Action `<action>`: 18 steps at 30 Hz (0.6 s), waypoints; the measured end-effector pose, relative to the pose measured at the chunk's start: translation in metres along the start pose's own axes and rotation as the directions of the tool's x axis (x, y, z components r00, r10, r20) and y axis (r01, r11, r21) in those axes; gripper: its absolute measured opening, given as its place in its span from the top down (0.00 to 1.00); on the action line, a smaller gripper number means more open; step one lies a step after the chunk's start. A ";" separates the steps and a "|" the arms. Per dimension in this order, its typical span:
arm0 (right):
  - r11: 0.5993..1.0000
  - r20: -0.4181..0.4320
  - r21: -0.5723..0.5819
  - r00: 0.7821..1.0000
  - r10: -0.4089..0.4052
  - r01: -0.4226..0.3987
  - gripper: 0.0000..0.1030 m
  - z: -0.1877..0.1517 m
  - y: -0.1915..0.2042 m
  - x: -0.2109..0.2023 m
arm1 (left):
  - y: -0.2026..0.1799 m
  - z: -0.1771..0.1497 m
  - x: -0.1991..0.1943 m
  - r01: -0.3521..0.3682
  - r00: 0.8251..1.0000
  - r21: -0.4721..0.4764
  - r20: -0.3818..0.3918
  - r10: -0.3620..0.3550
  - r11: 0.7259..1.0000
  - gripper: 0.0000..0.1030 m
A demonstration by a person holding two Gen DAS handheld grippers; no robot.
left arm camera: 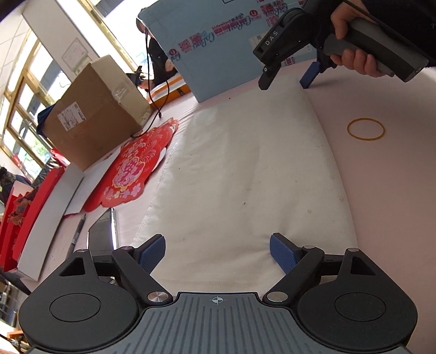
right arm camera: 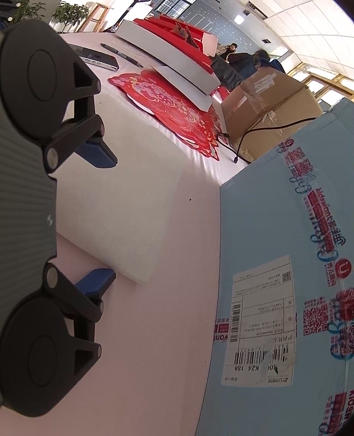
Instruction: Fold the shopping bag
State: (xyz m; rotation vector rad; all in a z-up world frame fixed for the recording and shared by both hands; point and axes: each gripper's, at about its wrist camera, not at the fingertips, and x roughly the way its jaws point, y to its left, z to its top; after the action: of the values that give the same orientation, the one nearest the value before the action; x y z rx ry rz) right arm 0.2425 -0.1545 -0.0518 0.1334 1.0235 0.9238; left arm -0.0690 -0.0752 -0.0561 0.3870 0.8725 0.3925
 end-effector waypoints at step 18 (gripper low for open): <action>0.986 0.148 0.149 0.984 -0.096 0.074 0.96 -0.019 -0.011 -0.057 | 0.017 0.012 -0.021 -0.001 0.993 -0.056 0.121 0.008 0.998 0.17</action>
State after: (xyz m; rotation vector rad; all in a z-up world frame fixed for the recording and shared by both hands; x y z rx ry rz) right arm 0.2236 -0.2078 -0.0290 0.2753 0.9437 0.7503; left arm -0.0744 -0.0729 -0.0272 0.3573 0.7404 0.3927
